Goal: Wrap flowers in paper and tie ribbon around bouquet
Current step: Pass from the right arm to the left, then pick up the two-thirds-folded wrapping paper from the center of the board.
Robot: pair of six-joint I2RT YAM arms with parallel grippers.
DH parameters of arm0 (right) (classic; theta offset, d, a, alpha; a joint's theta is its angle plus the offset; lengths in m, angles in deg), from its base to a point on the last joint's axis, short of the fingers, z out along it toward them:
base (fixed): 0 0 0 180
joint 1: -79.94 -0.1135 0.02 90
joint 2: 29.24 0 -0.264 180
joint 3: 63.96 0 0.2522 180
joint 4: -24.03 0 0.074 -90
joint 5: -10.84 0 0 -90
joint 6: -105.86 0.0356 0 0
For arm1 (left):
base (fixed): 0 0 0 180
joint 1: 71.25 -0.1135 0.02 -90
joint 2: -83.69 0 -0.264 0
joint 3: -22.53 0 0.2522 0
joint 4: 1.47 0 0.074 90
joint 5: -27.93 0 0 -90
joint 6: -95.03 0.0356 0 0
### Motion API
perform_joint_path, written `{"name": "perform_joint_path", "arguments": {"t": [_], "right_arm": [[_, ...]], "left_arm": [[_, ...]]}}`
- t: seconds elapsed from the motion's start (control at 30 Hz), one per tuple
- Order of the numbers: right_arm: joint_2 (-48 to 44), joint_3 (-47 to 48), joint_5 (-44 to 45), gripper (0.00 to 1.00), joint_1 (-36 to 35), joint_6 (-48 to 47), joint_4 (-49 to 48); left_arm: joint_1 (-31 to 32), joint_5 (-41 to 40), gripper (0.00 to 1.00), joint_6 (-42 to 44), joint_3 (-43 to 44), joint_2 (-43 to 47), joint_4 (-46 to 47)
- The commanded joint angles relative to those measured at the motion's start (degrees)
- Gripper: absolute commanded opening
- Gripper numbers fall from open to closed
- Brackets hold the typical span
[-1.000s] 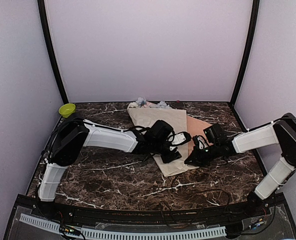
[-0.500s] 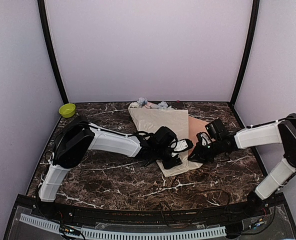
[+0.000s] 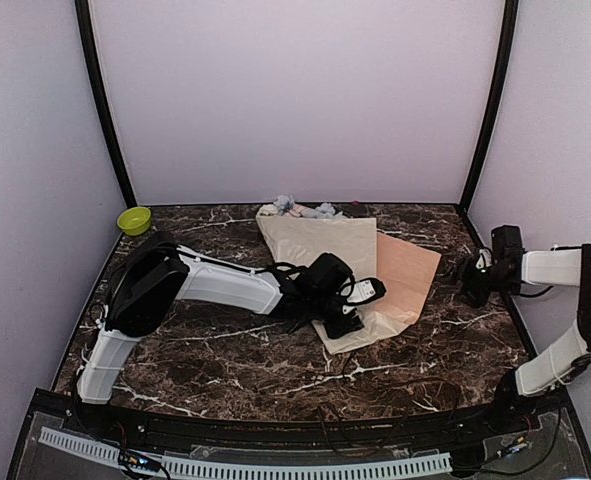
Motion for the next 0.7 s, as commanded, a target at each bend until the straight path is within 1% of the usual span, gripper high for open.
{"name": "perform_joint_path", "arguments": {"t": [0.0,0.1,0.27,0.43,0.5,0.53,0.57,0.67], "right_arm": [[5.1,-3.6,-12.8,0.67,-0.1,3.4,-7.6],[7.3,-5.5,-15.0,0.67,-0.3,6.6,-13.0],[12.4,-5.1,-16.2,0.67,-2.1,8.8,-18.0],[15.5,-3.6,-17.5,0.65,-3.4,11.5,-23.1],[16.3,-2.4,-17.8,0.62,-3.9,11.7,-23.3],[16.5,-1.8,-17.8,0.59,-4.2,11.5,-23.1],[16.5,-1.2,-17.8,0.53,-4.3,11.2,-22.8],[15.2,-0.3,-17.4,0.26,-4.5,10.2,-21.8]], "left_arm": [[0.8,0.1,0.46,0.9,-1.1,-0.9,-4.2],[0.7,0.0,0.46,0.9,-1.0,-0.9,-4.3],[0.8,-0.2,0.46,1.3,-0.9,-1.0,-4.7],[0.8,-0.4,0.46,1.6,-0.6,-1.0,-5.1],[0.8,-0.4,0.46,1.7,-0.6,-1.0,-5.4],[0.8,-0.3,0.46,1.6,-0.6,-1.0,-5.4],[0.8,-0.4,0.46,1.7,-0.6,-1.0,-5.5],[0.8,-0.4,0.46,1.8,-0.6,-1.0,-5.6]]}}
